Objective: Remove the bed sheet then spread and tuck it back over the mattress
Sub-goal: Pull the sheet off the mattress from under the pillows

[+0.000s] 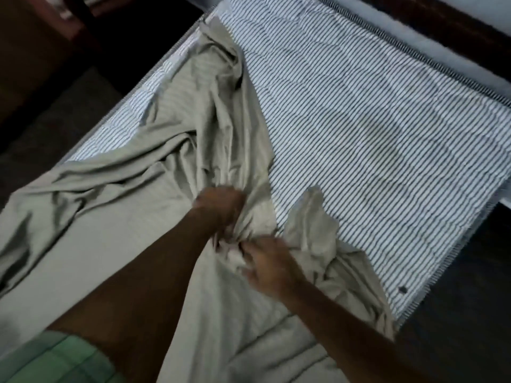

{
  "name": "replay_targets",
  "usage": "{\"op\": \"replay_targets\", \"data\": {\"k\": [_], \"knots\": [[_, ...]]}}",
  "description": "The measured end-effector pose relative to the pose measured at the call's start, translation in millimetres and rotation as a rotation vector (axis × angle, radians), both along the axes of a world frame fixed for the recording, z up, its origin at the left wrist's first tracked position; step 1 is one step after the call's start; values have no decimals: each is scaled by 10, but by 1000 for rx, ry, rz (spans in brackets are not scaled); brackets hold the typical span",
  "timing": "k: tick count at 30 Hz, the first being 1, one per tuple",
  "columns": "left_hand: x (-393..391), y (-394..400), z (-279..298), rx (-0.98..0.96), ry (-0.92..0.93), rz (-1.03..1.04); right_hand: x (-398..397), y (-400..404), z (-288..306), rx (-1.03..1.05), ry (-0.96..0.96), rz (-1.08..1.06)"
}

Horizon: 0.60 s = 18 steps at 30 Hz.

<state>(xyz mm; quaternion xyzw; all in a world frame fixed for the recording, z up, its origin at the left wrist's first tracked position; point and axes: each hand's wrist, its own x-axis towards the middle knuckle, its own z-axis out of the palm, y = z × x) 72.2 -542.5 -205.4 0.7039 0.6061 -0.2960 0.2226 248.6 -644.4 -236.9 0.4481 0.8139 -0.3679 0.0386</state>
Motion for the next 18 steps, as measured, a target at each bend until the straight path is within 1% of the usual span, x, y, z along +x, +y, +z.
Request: {"op": "replay_targets", "data": {"k": [1, 2, 3, 5, 6, 8, 9, 11, 14, 15, 16, 17, 18], "knots": [[-97, -67, 40, 169, -5, -60, -10, -41, 3, 161, -82, -67], [-207, -161, 24, 268, 1, -104, -33, -134, 25, 237, -204, -155], [-332, -249, -34, 287, 16, -97, -57, -234, 52, 231, -327, -227], [-585, -496, -173, 222, 65, 7, -103, -481, 58, 145, -499, -291], [-690, -609, -227, 208, 101, 57, -154, -607, 53, 129, -540, -292], [-883, -878, -243, 194, 175, 89, -355, -934, 75, 79, -591, -267], [-980, -1027, -218, 163, 211, 103, -507, -1125, 73, 35, -583, -250], [-1195, -1328, -205, 45, 253, 163, -793, -1543, 55, -35, -500, -211], [-1608, -1796, -200, -185, 347, 224, -1182, -1956, 121, -235, -307, -26], [-1718, -1938, -200, -240, 360, 247, -1254, -1992, 168, -234, -239, 35], [-1770, -2023, -177, -240, 357, 272, -1294, -1976, 192, -127, -152, 42], [-1822, -2107, -152, -168, 330, 292, -1346, -1940, 183, 29, -59, 5], [-1844, -2153, -126, -57, 294, 298, -1396, -1877, 139, 166, 12, -68]]}}
